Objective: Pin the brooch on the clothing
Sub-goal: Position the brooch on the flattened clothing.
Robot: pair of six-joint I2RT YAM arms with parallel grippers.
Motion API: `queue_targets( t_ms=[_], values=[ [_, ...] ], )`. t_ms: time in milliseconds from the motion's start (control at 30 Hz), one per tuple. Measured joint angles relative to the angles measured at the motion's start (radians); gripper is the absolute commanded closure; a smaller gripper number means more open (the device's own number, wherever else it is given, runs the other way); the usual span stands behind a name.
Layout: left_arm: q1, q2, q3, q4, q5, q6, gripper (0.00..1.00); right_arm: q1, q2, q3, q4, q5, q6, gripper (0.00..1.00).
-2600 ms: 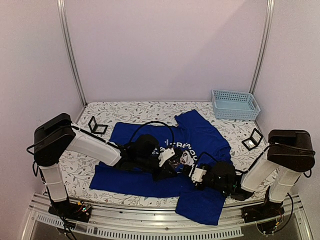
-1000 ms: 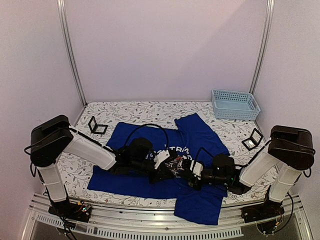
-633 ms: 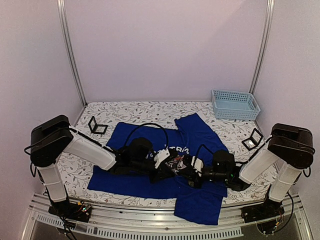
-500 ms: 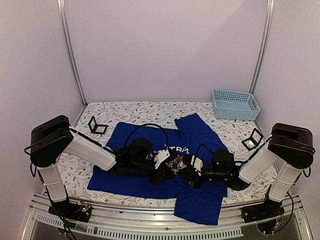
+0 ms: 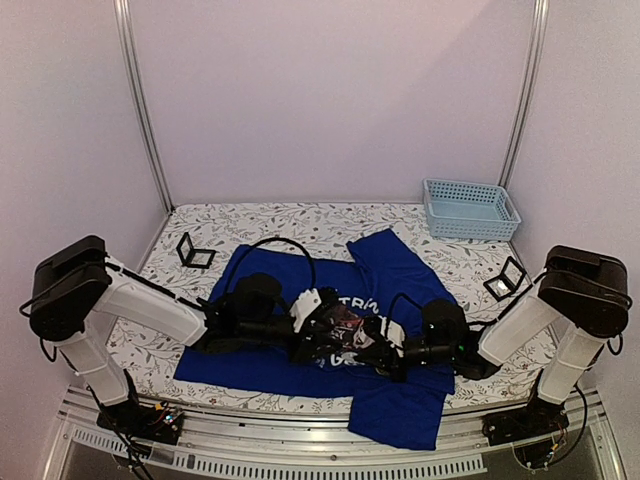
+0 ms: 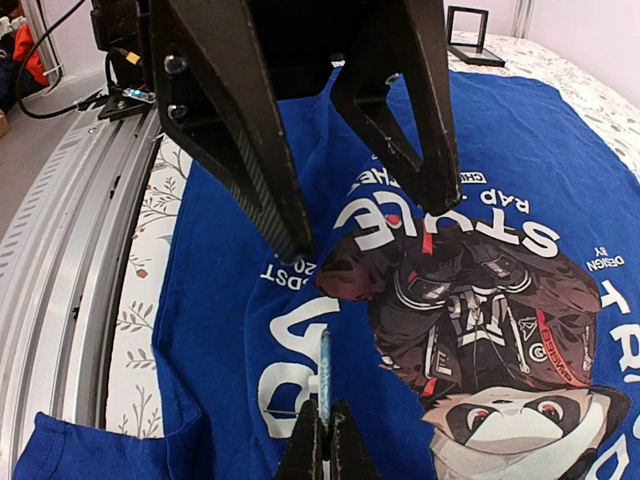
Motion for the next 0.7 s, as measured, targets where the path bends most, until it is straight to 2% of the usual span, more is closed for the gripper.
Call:
queue_targets(
  t_ms=[133, 267, 467, 700],
  values=[
    [-0.064, -0.008, -0.084, 0.11, -0.088, 0.042, 0.5, 0.0, -0.001, 0.013, -0.027, -0.023, 0.016, 1.0],
    [-0.13, -0.006, -0.146, 0.186, -0.108, 0.073, 0.5, -0.01, -0.017, 0.019, -0.062, -0.04, 0.032, 1.0],
    [-0.133, -0.006, -0.255, 0.346, -0.114, 0.118, 0.51, -0.047, -0.02, 0.065, -0.112, -0.113, 0.069, 1.0],
    [-0.15, 0.105, -0.235, 0.445, -0.2, 0.206, 0.58, -0.069, -0.022, 0.077, -0.155, -0.159, 0.121, 1.0]
  ],
)
